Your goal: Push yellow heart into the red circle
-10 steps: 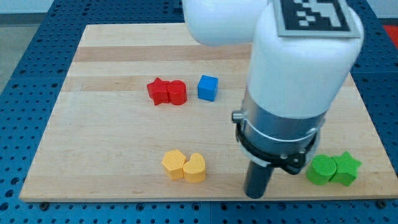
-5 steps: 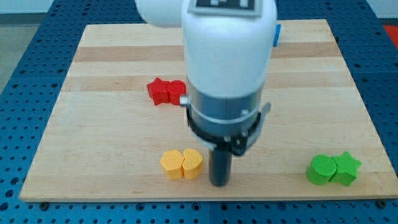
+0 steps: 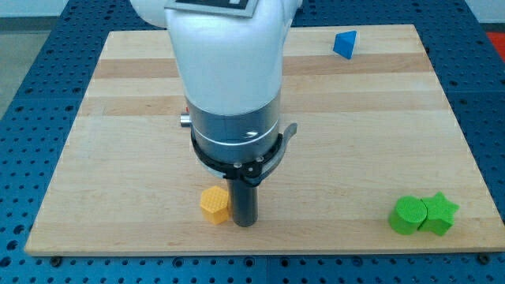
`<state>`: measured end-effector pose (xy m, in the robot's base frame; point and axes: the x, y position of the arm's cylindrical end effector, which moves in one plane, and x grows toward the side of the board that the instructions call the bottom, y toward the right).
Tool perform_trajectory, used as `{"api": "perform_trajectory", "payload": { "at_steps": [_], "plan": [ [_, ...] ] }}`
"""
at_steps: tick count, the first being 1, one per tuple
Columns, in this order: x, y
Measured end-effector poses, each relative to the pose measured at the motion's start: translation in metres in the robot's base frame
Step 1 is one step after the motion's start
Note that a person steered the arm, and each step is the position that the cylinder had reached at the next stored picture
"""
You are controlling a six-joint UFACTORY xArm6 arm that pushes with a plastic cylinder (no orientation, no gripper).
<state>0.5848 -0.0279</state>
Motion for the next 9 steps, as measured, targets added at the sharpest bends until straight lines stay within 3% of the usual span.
{"api": "perform_trajectory", "payload": {
  "at_steps": [2, 3, 4, 6, 9],
  "plan": [
    [-0.056, 0.000],
    [-0.027, 0.000],
    [-0.030, -0.005],
    [-0.102, -0.006],
    [-0.075, -0.024]
  ]
}}
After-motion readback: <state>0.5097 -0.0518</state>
